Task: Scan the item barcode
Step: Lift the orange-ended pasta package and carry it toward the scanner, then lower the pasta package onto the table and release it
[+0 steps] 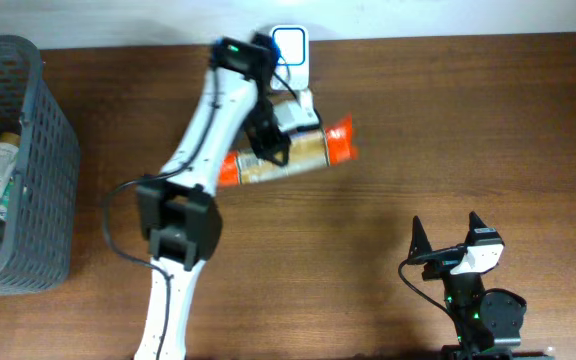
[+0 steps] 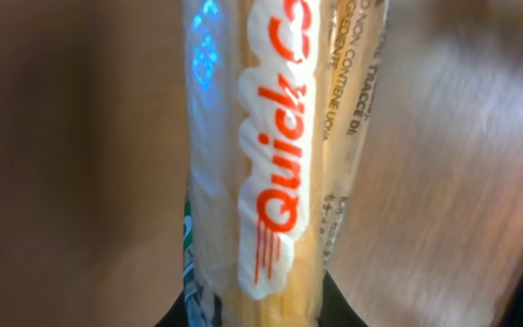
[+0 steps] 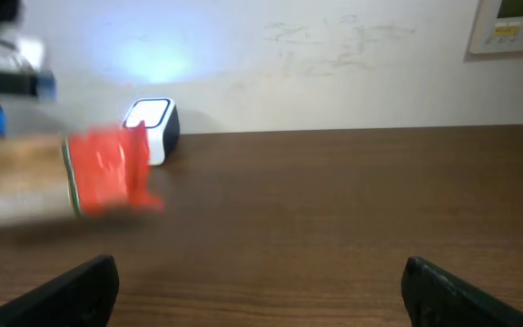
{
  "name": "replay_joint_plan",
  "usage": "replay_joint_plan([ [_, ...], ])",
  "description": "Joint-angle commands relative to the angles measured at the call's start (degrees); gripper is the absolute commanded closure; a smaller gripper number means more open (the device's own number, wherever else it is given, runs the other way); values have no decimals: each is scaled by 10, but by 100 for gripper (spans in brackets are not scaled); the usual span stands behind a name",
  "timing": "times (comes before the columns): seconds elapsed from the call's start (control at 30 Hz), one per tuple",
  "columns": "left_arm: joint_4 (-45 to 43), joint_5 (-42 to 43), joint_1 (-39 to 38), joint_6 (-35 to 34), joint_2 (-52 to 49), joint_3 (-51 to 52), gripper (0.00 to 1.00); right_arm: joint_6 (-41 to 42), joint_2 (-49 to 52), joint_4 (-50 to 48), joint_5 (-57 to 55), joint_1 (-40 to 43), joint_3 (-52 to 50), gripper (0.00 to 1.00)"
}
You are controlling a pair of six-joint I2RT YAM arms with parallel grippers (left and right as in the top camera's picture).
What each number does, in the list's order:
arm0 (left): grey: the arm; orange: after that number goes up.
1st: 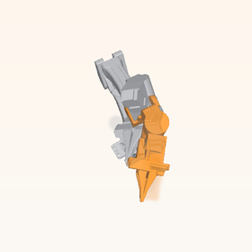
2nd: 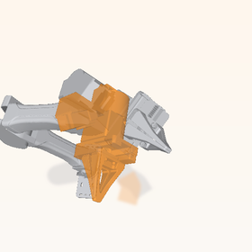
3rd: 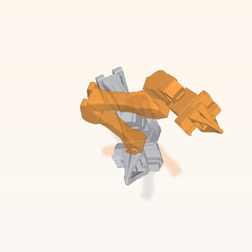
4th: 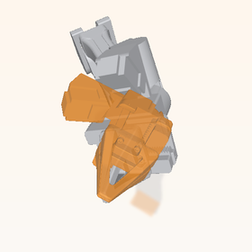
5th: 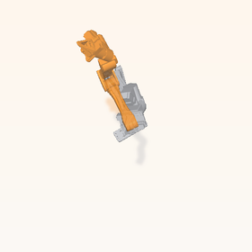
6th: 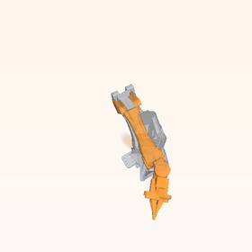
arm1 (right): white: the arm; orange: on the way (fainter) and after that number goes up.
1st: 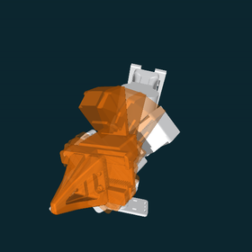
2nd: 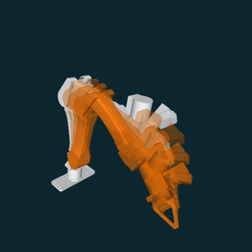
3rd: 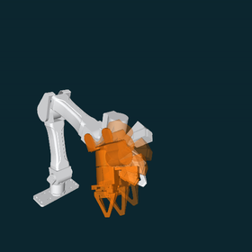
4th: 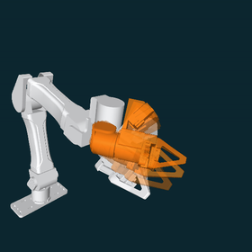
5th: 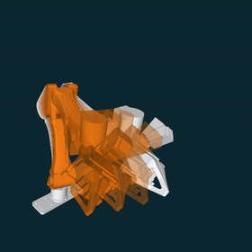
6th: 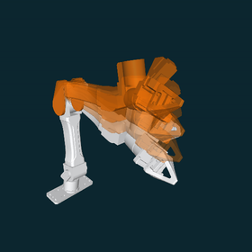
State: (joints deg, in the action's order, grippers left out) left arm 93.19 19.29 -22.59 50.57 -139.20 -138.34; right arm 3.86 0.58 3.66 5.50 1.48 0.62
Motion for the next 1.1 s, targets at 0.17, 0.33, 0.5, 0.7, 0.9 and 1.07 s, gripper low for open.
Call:
replay_joint_plan([
  [0.17, -41, 26, -62, 63, -16, 55, 100, -2, -4, 2, 3, 5, -3, 1],
  [0.33, -64, 100, -76, 63, -16, 88, 100, -2, -4, 2, 3, 5, -3, 2],
  [0.5, -84, 126, -103, 61, -16, 110, 100, -2, -4, 2, 3, 5, -3, 1],
  [0.7, -97, 124, -126, 61, -26, 111, 98, -2, -4, 2, 3, 5, -3, 1],
  [0.9, -97, 31, -121, -19, -28, 78, 1, -2, -4, 2, 3, 5, -3, 1],
  [1.07, -35, -46, -90, -87, -26, -113, 1, -2, -4, 2, 3, 5, -3, 1],
])
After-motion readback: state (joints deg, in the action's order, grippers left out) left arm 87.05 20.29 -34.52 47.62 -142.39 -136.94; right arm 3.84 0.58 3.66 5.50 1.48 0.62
